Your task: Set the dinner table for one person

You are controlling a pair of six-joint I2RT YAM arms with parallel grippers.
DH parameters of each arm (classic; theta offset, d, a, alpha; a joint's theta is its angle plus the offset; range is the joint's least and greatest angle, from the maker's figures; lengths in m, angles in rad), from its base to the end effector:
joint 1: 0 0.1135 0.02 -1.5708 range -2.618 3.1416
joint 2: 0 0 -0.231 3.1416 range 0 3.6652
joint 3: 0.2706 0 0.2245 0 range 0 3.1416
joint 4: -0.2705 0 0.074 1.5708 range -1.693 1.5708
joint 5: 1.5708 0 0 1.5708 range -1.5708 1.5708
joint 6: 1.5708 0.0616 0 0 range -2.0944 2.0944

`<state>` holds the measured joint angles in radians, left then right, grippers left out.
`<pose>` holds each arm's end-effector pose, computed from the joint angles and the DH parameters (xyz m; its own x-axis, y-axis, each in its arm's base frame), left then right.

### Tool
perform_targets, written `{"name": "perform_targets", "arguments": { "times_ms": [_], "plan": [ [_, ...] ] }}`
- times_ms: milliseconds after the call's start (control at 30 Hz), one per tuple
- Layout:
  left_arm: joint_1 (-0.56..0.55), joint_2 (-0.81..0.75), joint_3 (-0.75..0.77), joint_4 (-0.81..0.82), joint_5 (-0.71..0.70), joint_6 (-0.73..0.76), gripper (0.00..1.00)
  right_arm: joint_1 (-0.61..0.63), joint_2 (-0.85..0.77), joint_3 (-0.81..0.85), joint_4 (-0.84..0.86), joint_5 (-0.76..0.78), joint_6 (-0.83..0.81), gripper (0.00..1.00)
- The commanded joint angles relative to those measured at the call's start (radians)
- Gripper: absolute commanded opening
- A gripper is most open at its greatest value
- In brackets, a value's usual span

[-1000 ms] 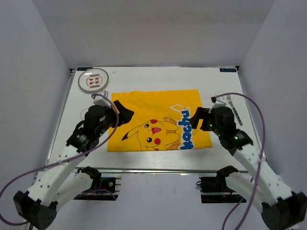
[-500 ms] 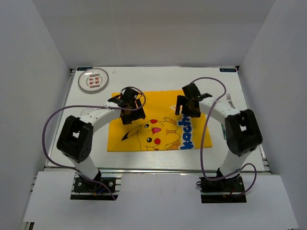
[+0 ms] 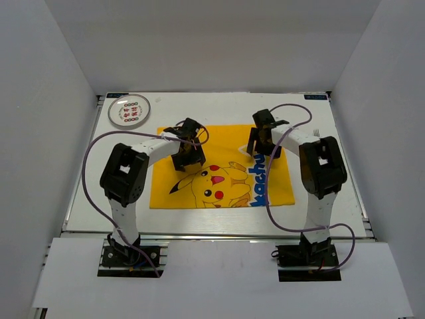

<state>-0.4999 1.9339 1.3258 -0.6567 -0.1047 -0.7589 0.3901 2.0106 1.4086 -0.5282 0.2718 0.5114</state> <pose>0.3143 -0.1643 0.1261 -0.9162 -0.2793 -0.2872 -0.2500 0.9588 -0.1351 0.3647 0.1321 0.1289 -0.8569 0.1574 -0.4908 0.1823 0.9832 -0.0030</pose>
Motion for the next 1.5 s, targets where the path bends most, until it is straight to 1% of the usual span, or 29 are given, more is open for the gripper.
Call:
{"name": "perform_targets", "arguments": {
  "times_ms": [0, 133, 233, 267, 333, 367, 467, 500, 567, 600, 667, 700, 800, 867, 1000, 1167, 1233, 1400, 1467],
  "plan": [
    [0.011, 0.043, 0.045, -0.043, -0.059, 0.018, 0.84, -0.056, -0.004, -0.111, -0.037, 0.018, 0.016, 0.89],
    [0.011, 0.036, 0.064, -0.055, -0.067, 0.018, 0.84, -0.054, -0.064, -0.103, -0.053, 0.027, 0.024, 0.89],
    [-0.006, -0.045, 0.067, -0.086, -0.111, 0.013, 0.84, -0.042, -0.2, -0.155, 0.012, -0.009, -0.007, 0.89],
    [-0.006, -0.106, 0.05, -0.08, -0.104, 0.013, 0.84, -0.039, -0.276, -0.181, 0.02, -0.025, -0.01, 0.89],
    [-0.006, -0.174, 0.026, -0.073, -0.096, 0.016, 0.85, -0.03, -0.344, -0.204, 0.017, -0.029, -0.016, 0.89],
    [-0.015, -0.238, -0.002, -0.066, -0.096, 0.024, 0.85, -0.02, -0.41, -0.241, 0.022, -0.039, -0.027, 0.89],
    [-0.015, -0.321, -0.051, -0.044, -0.081, 0.026, 0.88, 0.006, -0.519, -0.313, 0.042, -0.089, -0.028, 0.89],
    [-0.025, -0.367, -0.092, -0.04, -0.079, 0.015, 0.88, 0.013, -0.538, -0.37, 0.048, -0.109, -0.03, 0.89],
    [-0.025, -0.412, -0.155, 0.009, -0.058, 0.0, 0.88, 0.045, -0.568, -0.419, 0.042, -0.112, -0.013, 0.89],
    [-0.035, -0.436, -0.218, 0.023, -0.052, -0.017, 0.88, 0.056, -0.576, -0.489, 0.051, -0.114, 0.008, 0.89],
    [-0.046, -0.432, -0.267, 0.04, -0.053, -0.039, 0.87, 0.09, -0.589, -0.557, 0.092, -0.108, 0.032, 0.89],
    [-0.046, -0.405, -0.302, 0.042, -0.055, -0.043, 0.87, 0.104, -0.589, -0.613, 0.106, -0.106, 0.05, 0.89],
    [-0.057, -0.363, -0.345, 0.071, -0.067, -0.054, 0.86, 0.127, -0.572, -0.664, 0.155, -0.121, 0.061, 0.89],
    [-0.066, -0.325, -0.37, 0.092, -0.075, -0.056, 0.86, 0.133, -0.53, -0.66, 0.162, -0.114, 0.065, 0.89],
    [-0.066, -0.267, -0.373, 0.108, -0.099, -0.057, 0.87, 0.128, -0.461, -0.634, 0.16, -0.065, 0.076, 0.89],
    [-0.046, -0.172, -0.309, 0.109, -0.101, -0.037, 0.87, 0.124, -0.377, -0.563, 0.143, -0.039, 0.081, 0.89],
    [-0.046, -0.147, -0.281, 0.108, -0.101, -0.028, 0.87, 0.118, -0.349, -0.533, 0.104, -0.001, 0.081, 0.89],
    [-0.055, -0.076, -0.148, 0.077, -0.093, -0.019, 0.87, 0.075, -0.349, -0.525, 0.122, -0.011, 0.061, 0.89],
    [-0.055, -0.064, -0.128, 0.083, -0.072, -0.02, 0.87, 0.05, -0.332, -0.51, 0.113, -0.016, 0.046, 0.89]
  ]
}}
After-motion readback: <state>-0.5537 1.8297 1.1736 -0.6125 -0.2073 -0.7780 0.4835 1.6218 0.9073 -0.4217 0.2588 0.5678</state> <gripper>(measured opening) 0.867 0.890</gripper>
